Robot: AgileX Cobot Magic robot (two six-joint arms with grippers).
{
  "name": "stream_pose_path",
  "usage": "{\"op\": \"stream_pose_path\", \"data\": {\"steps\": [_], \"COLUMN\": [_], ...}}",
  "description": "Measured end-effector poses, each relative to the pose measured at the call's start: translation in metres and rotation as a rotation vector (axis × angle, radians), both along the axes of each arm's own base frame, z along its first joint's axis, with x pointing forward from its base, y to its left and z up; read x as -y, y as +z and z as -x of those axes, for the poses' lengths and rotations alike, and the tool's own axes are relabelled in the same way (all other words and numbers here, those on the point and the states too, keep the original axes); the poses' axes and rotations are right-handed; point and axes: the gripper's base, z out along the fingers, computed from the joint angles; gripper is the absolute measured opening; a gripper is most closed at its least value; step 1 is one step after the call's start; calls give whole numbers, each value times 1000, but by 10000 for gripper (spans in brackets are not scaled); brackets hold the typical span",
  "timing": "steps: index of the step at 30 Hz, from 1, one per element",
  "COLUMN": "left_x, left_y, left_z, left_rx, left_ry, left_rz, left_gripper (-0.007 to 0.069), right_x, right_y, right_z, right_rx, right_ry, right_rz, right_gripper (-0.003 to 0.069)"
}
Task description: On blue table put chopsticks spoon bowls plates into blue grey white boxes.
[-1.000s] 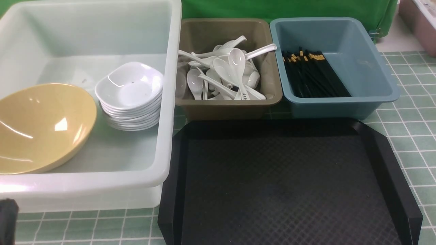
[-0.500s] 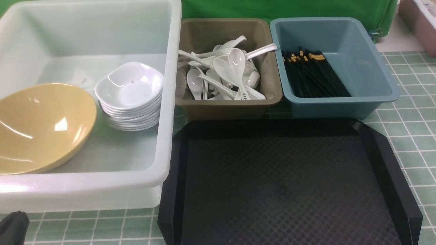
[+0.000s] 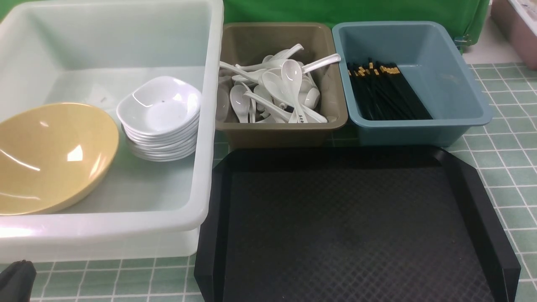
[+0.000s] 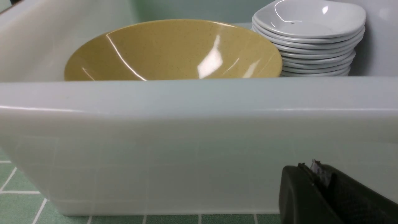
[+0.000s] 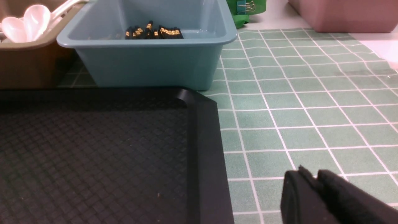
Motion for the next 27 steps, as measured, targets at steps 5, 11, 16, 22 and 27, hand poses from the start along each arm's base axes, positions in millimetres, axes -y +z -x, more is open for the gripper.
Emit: {"op": "stream_pose_path", "data": {"steps": [5, 11, 16, 22, 27], "left_x": [0, 0, 0, 0, 0], "left_y": [0, 0, 0, 0, 0], "left_z": [0, 0, 0, 0, 0], "left_rx": [0, 0, 0, 0, 0], "left_ry": [0, 1, 1, 1, 1], "left_rz": [0, 5, 5, 4, 4], "left_gripper": [1, 1, 1, 1, 1], "right_x": [0, 0, 0, 0, 0], "right_y": [0, 0, 0, 0, 0], "right_z": [0, 0, 0, 0, 0], "right_rx": [0, 0, 0, 0, 0], "right_ry": [0, 0, 0, 0, 0], "right_rz": [0, 0, 0, 0, 0], "right_gripper": [122, 129, 133, 140, 143]}}
